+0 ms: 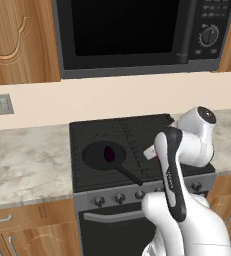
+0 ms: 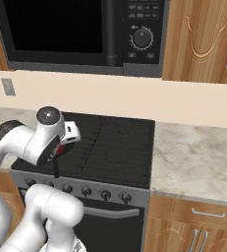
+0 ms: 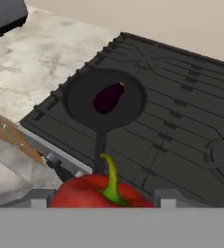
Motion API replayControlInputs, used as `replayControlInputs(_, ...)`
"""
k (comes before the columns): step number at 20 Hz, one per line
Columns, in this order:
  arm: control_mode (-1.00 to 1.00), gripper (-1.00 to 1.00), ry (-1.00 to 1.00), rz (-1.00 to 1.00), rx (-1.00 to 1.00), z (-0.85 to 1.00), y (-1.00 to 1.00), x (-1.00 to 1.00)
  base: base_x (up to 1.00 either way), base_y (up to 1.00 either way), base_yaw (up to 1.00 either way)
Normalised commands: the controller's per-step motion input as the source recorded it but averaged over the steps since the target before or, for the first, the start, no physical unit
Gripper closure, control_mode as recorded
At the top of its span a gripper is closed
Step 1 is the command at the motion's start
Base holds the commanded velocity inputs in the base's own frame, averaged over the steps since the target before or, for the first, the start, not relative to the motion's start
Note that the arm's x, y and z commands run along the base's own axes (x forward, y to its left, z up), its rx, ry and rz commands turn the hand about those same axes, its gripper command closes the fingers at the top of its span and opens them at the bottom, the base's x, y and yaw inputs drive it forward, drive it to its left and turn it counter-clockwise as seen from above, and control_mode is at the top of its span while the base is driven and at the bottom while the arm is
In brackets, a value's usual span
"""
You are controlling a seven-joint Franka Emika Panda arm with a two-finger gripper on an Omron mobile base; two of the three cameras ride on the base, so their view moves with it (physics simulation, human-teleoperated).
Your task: Put the eggplant and bell pepper in the pan. Then turn on the front left burner and set the heat to medium.
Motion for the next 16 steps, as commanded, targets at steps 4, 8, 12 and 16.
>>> replayControlInputs(4, -1.00, 1.00, 0.11, -0.19, -0.14, 0.01, 1.00, 0.39, 0.00, 0.00, 0.00)
replayControlInputs(8, -1.00, 1.00, 0.10, -0.13, -0.10, 0.00, 0.94, 0.60, 0.00, 0.00, 0.00)
replayControlInputs(12, -1.00, 1.00, 0.02, -0.08, 0.00, 0.00, 0.64, 0.65, 0.00, 0.00, 0.00)
replayControlInputs(16, -1.00, 1.00, 0.02, -0.02, 0.00, 0.00, 0.63, 0.75, 0.00, 0.00, 0.00)
